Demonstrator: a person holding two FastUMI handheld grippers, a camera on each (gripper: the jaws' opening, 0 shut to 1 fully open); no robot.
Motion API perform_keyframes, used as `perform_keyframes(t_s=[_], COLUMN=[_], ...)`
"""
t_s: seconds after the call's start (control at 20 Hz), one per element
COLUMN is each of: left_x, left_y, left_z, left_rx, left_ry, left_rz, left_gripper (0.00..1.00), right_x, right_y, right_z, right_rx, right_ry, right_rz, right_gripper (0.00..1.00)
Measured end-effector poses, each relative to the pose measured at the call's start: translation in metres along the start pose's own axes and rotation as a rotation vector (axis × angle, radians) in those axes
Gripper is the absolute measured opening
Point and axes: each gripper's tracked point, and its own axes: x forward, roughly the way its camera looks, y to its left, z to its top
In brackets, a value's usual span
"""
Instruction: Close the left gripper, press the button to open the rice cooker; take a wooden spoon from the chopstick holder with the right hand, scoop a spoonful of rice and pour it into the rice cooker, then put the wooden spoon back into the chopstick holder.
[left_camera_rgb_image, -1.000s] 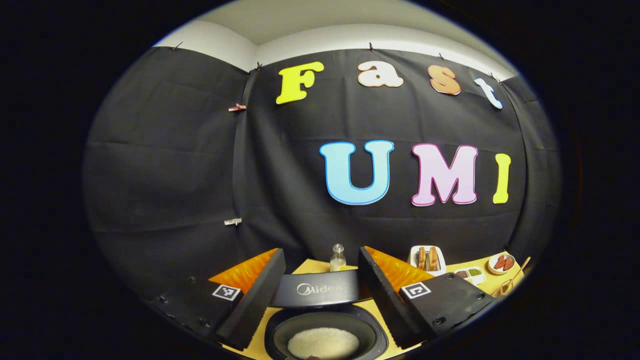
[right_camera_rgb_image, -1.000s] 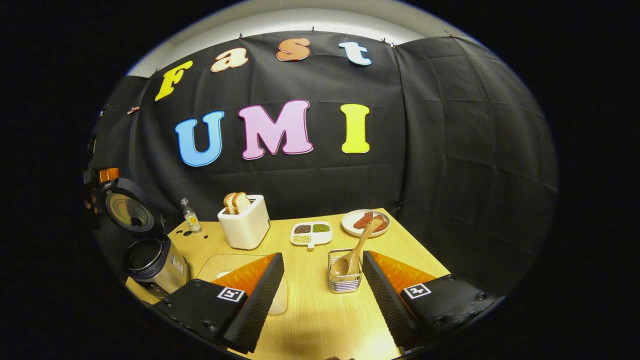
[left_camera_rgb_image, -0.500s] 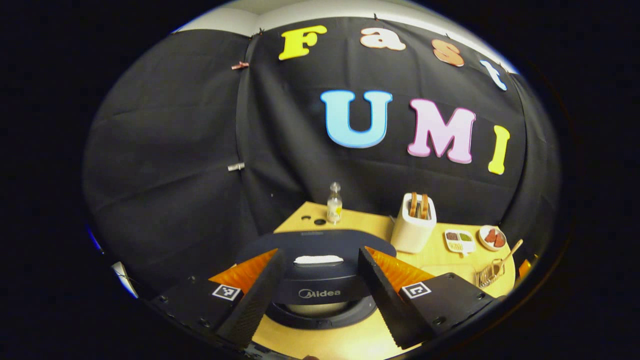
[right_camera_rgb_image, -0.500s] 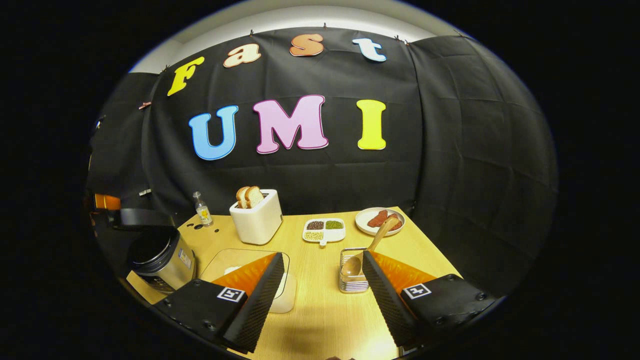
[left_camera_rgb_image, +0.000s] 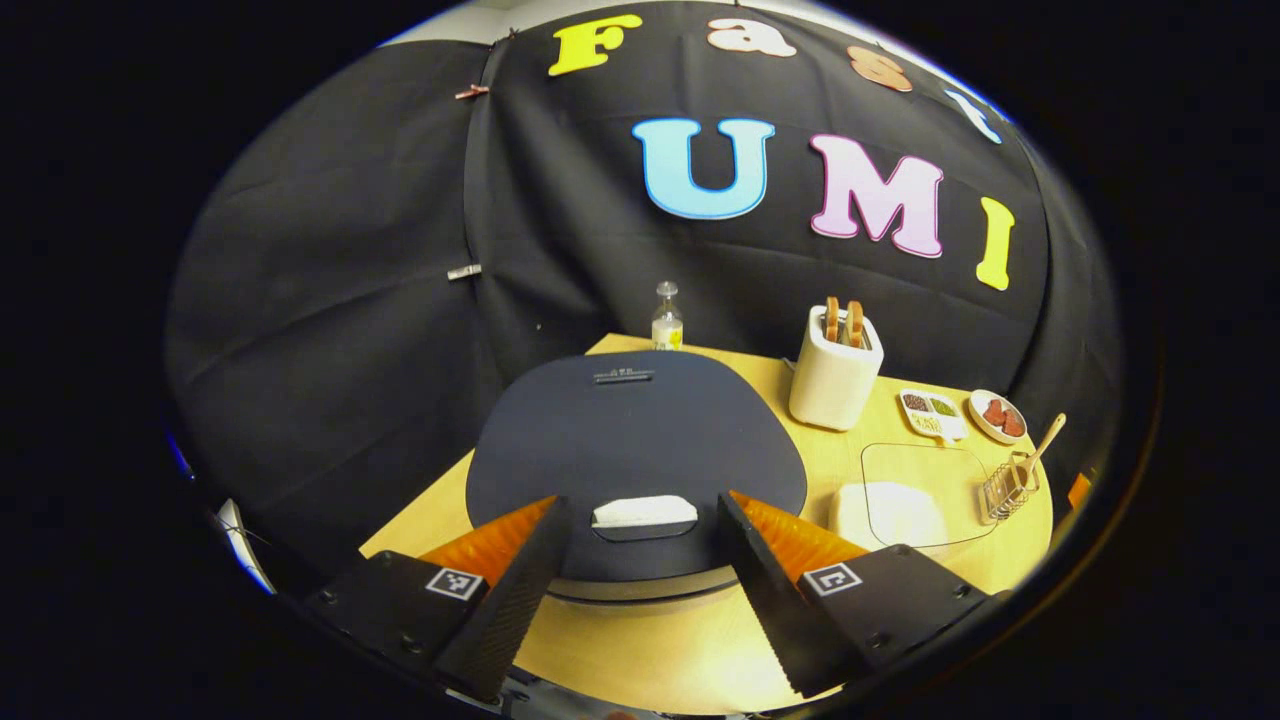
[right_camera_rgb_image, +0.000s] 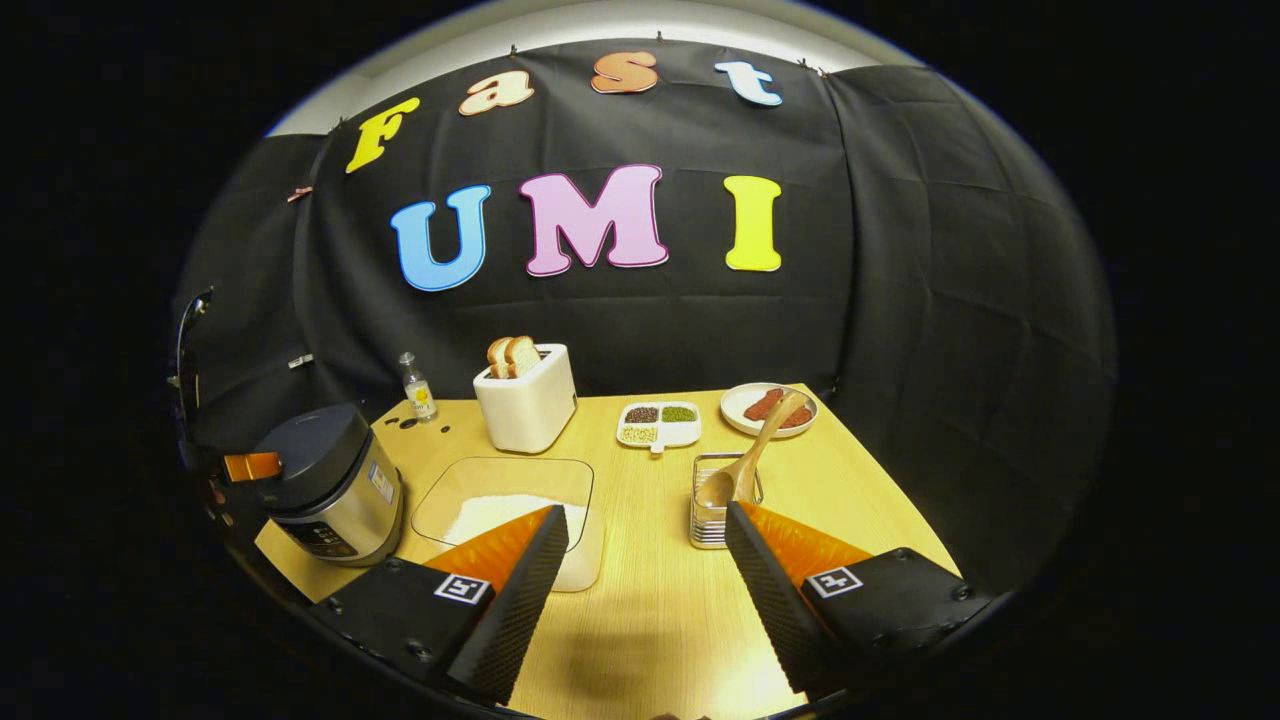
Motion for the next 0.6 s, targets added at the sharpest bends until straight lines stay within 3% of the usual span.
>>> perform_keyframes(t_s=[0.45, 0.6], left_x=[0.005, 0.001], left_y=[-0.001, -0.003], left_z=[-0.009, -0.003], left_rx=[0.026, 0.030], left_ry=[-0.034, -0.058], left_rz=[-0.017, -0.055], left_gripper=[1.00, 1.00], right_x=[-0.012, -0.013], right_y=[0.008, 0.009], right_z=[-0.021, -0.013], right_rx=[0.021, 0.035], right_ry=[0.012, -0.011], right_rz=[0.014, 0.015], right_gripper=[0.99, 0.99])
